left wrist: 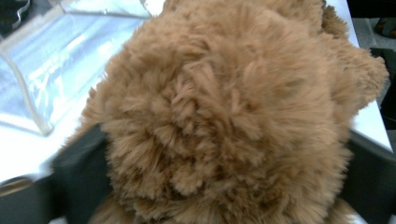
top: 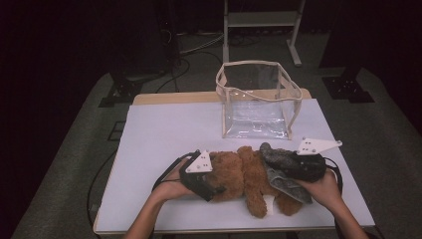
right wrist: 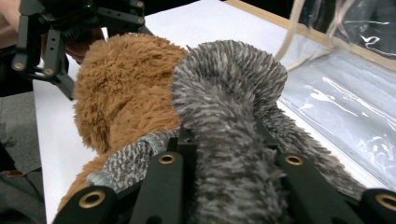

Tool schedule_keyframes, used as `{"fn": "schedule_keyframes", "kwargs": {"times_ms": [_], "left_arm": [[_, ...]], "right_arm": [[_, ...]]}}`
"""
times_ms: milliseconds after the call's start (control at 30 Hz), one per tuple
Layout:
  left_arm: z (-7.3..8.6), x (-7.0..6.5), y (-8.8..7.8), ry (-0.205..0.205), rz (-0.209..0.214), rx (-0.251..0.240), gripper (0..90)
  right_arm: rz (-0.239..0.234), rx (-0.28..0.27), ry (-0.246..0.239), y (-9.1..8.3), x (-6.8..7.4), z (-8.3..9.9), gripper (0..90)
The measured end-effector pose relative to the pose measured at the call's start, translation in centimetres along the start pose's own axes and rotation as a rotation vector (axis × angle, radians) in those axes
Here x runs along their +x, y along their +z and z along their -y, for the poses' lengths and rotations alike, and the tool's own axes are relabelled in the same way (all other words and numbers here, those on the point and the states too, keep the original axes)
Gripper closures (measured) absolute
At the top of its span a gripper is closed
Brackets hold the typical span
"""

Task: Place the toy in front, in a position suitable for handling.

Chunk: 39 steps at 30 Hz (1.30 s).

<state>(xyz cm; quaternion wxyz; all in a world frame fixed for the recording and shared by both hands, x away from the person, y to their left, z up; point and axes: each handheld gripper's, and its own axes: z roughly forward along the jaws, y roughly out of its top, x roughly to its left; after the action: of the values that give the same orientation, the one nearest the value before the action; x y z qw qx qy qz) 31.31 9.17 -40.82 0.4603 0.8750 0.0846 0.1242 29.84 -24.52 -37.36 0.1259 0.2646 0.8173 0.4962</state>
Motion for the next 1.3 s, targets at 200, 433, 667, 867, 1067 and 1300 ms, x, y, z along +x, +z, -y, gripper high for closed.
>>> {"fn": "schedule_keyframes", "kwargs": {"times_ms": [200,433,667,867,1067,1300], "left_arm": [[-1.0,0.8,-1.5,0.024,-0.035,0.029,38.1],[-0.3,1.6,-5.0,-0.008,-0.053,0.057,38.1],[1.2,0.8,-4.7,-0.021,-0.059,0.024,34.8],[1.4,0.5,-4.8,-0.012,-0.063,0.036,33.9],[1.7,0.7,-5.2,-0.025,-0.053,0.020,34.1],[1.0,0.5,-4.4,-0.011,-0.056,0.029,34.7]], "right_arm": [[-0.013,-0.037,0.053,0.3,-0.5,-0.5,72.0],[-0.040,-0.024,0.022,3.5,0.4,-1.8,72.0],[-0.058,-0.009,0.005,4.9,1.6,-3.3,71.9],[-0.063,0.041,-0.082,7.2,3.6,-4.4,71.7],[0.045,0.039,-0.025,3.8,1.2,-3.3,71.7],[0.059,0.029,0.037,2.5,-0.2,-2.6,71.8]]}}
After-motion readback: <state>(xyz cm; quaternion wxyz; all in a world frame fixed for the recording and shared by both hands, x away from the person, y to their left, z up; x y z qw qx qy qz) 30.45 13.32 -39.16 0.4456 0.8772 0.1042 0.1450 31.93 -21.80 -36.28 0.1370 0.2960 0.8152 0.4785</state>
